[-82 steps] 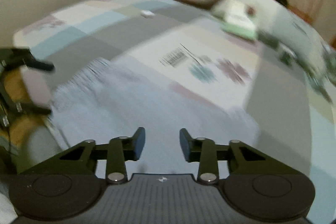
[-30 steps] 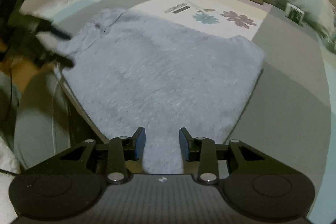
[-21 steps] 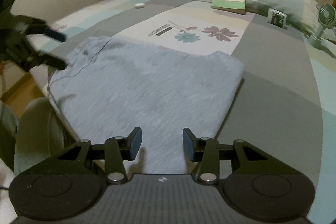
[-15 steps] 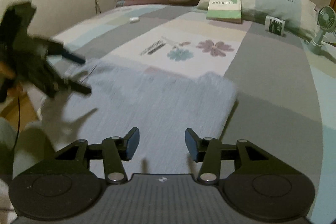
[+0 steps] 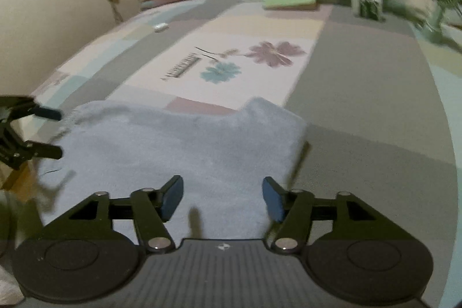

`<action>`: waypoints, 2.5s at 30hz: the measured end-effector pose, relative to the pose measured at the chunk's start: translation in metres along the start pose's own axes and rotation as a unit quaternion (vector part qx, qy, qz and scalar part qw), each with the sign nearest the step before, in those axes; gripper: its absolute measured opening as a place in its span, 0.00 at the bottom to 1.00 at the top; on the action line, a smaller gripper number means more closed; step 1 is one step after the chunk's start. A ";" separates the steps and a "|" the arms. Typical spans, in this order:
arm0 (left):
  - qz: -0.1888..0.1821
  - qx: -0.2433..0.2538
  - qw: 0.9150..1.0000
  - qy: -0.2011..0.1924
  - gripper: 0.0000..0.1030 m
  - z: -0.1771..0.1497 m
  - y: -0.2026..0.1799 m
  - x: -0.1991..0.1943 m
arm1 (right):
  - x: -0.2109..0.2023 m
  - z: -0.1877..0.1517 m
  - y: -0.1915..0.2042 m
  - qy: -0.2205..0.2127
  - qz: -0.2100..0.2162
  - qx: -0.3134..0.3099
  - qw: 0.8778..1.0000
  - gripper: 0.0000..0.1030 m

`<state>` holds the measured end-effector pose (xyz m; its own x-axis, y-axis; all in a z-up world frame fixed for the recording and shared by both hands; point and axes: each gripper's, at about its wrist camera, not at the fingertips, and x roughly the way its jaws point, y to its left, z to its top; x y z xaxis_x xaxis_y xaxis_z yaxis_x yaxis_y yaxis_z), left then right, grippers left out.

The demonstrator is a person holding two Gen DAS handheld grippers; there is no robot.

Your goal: Fold clothes

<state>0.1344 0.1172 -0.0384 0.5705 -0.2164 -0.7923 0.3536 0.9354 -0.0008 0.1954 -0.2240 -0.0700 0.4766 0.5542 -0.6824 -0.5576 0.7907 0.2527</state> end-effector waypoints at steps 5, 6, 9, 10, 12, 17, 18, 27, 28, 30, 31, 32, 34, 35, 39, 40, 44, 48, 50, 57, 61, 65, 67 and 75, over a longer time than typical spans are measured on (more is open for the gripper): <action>-0.033 0.014 0.999 0.010 0.95 -0.005 -0.024 0.008 | 0.003 -0.007 0.028 0.025 -0.010 -0.021 0.999 0.67; -0.033 0.012 0.999 0.023 0.95 -0.010 -0.027 0.013 | 0.006 -0.011 0.031 0.033 -0.015 -0.018 0.999 0.67; -0.029 0.012 0.998 0.049 0.95 -0.025 -0.034 0.023 | 0.010 -0.023 0.039 0.052 -0.029 -0.013 0.998 0.69; -0.028 0.008 0.998 0.047 0.95 -0.029 -0.034 0.022 | 0.010 -0.027 0.042 0.054 -0.033 -0.014 0.998 0.70; -0.026 -0.003 0.998 0.051 0.95 -0.035 -0.033 0.015 | 0.006 -0.032 0.049 0.053 -0.040 -0.021 0.998 0.73; -0.001 0.006 0.999 0.041 0.95 -0.042 -0.042 -0.015 | -0.013 -0.036 0.060 0.040 -0.041 -0.028 0.998 0.73; 0.000 0.006 0.999 0.043 0.95 -0.044 -0.042 -0.014 | -0.017 -0.037 0.064 0.035 -0.040 -0.032 0.998 0.73; 0.007 0.001 0.998 0.058 0.95 -0.058 -0.042 -0.003 | -0.017 -0.047 0.073 0.043 -0.043 -0.027 0.998 0.74; 0.008 0.001 0.998 0.060 0.95 -0.060 -0.042 -0.001 | -0.016 -0.050 0.073 0.047 -0.045 -0.025 0.998 0.75; 0.006 0.010 0.998 0.058 0.95 -0.064 -0.044 -0.005 | -0.014 -0.057 0.073 0.060 -0.048 -0.020 0.997 0.75; 0.005 0.014 0.998 0.056 0.95 -0.065 -0.045 -0.008 | -0.016 -0.059 0.074 0.062 -0.048 -0.019 0.997 0.75; 0.000 0.013 0.999 0.050 0.95 -0.063 -0.043 -0.014 | -0.019 -0.059 0.075 0.061 -0.049 -0.020 0.997 0.75; -0.009 0.009 0.999 0.032 0.95 -0.058 -0.040 -0.025 | -0.026 -0.059 0.077 0.058 -0.051 -0.020 0.997 0.76; -0.012 0.007 1.000 0.019 0.95 -0.054 -0.037 -0.030 | -0.030 -0.057 0.078 0.052 -0.048 -0.017 0.997 0.77; -0.021 -0.020 1.000 0.007 0.95 -0.048 -0.024 -0.028 | -0.029 -0.053 0.081 0.055 -0.024 0.019 0.998 0.84; -0.023 -0.028 0.999 0.012 0.95 -0.049 -0.022 -0.024 | -0.025 -0.055 0.080 0.065 -0.017 0.033 0.997 0.84; -0.043 -0.042 0.998 0.020 0.95 -0.061 -0.010 -0.016 | -0.019 -0.067 0.068 0.079 -0.004 0.104 0.991 0.87; -0.046 -0.032 0.998 -0.033 0.95 -0.053 0.004 -0.040 | -0.045 -0.061 0.059 0.065 -0.013 0.177 0.982 0.89; -0.047 -0.028 0.997 -0.060 0.96 -0.049 0.011 -0.053 | -0.062 -0.058 0.062 0.052 -0.032 0.184 0.981 0.90; -0.084 -0.091 0.991 -0.045 0.98 -0.031 0.060 -0.041 | -0.108 -0.052 0.064 -0.011 -0.048 0.198 0.979 0.99; -0.090 -0.159 0.983 -0.021 0.98 -0.042 0.092 -0.024 | -0.102 -0.051 0.046 -0.024 -0.021 0.220 0.975 0.99; -0.130 -0.230 0.964 0.012 0.97 -0.057 0.115 -0.001 | -0.070 -0.049 0.013 -0.018 0.029 0.268 0.963 1.00; -0.148 -0.240 0.959 0.033 0.97 -0.059 0.116 0.012 | -0.051 -0.049 -0.004 -0.013 0.050 0.294 0.954 1.00; -0.188 -0.254 0.946 0.074 0.98 -0.053 0.115 0.046 | 0.000 -0.060 -0.036 0.006 0.120 0.334 0.935 1.00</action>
<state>0.1622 0.2292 -0.1074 0.3519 -0.5539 -0.7546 0.0883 0.8222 -0.5623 0.1745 -0.2680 -0.1199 0.3829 0.7366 -0.5575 -0.0972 0.6323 0.7686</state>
